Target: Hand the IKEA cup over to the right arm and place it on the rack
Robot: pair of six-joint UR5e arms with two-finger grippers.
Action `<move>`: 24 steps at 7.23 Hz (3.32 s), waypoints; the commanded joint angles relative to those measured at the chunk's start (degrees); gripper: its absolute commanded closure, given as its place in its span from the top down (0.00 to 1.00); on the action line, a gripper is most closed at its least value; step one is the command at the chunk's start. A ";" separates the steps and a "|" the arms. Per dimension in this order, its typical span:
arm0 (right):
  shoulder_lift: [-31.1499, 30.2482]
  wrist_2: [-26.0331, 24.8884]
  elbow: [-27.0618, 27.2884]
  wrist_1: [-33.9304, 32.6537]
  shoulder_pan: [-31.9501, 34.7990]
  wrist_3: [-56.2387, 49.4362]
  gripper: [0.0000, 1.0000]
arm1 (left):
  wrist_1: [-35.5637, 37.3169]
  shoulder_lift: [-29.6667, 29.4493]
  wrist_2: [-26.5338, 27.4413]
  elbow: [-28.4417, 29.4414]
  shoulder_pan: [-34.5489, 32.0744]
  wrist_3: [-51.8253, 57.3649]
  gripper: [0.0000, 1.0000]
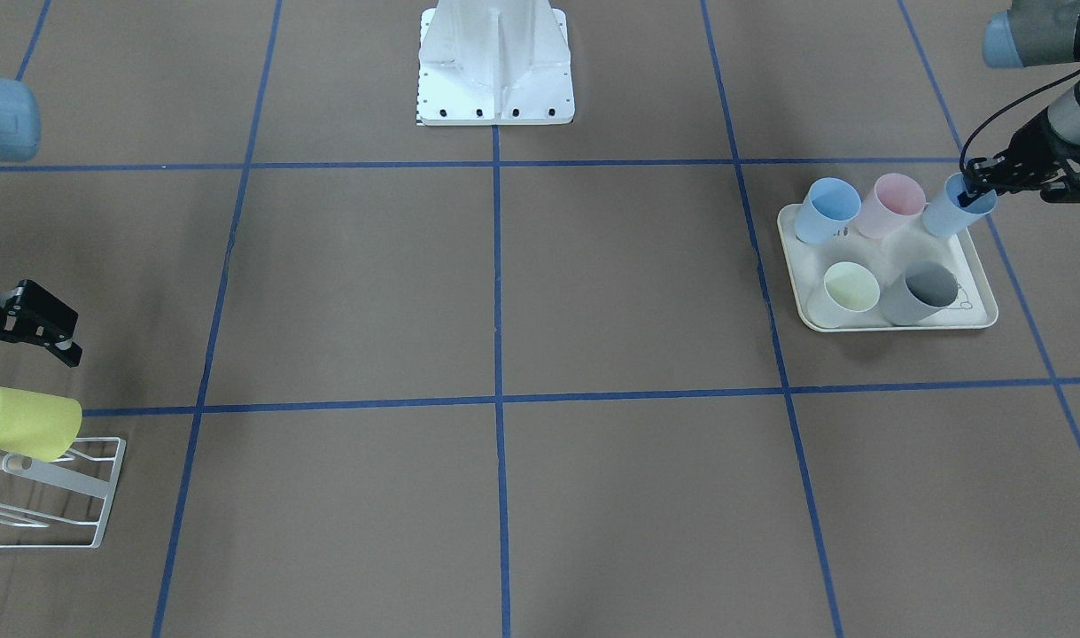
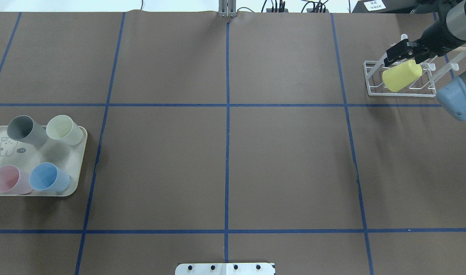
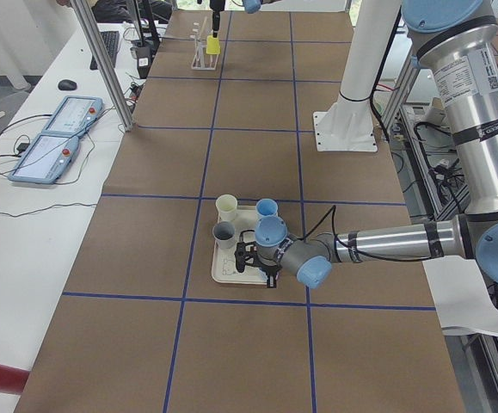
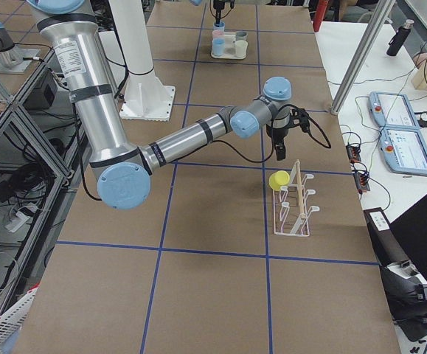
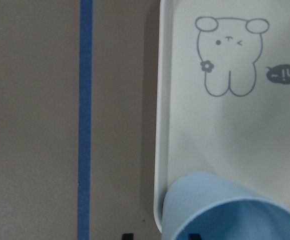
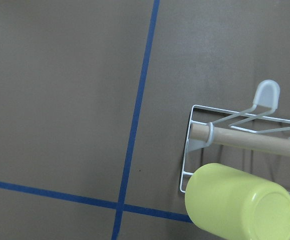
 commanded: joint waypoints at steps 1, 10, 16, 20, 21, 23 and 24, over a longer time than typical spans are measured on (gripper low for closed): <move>0.00 0.00 0.23 0.00 0.00 0.06 0.99 | 0.47 -0.03 -4.30 -0.64 -7.17 1.84 0.00; -0.35 1.31 2.52 33.07 -7.64 45.79 0.99 | 2.99 -24.49 -13.45 -17.54 -4.89 -50.58 0.00; 0.78 4.93 1.90 69.31 -10.98 75.72 0.99 | -36.27 -45.71 11.29 -5.77 17.71 -99.21 0.00; 2.02 -8.26 1.73 82.95 -21.69 84.53 0.99 | -54.71 -46.44 25.75 -3.46 23.80 -118.85 0.00; 3.50 -8.26 1.73 83.92 -23.01 84.70 0.99 | -59.60 -46.61 25.75 -1.80 24.06 -122.22 0.00; 8.06 -9.22 1.82 84.02 -25.48 87.34 0.99 | -67.00 -46.70 28.55 -0.12 24.77 -129.07 0.00; 10.00 -11.06 1.82 84.02 -26.88 87.34 0.99 | -67.47 -46.87 28.65 -0.29 25.38 -129.45 0.00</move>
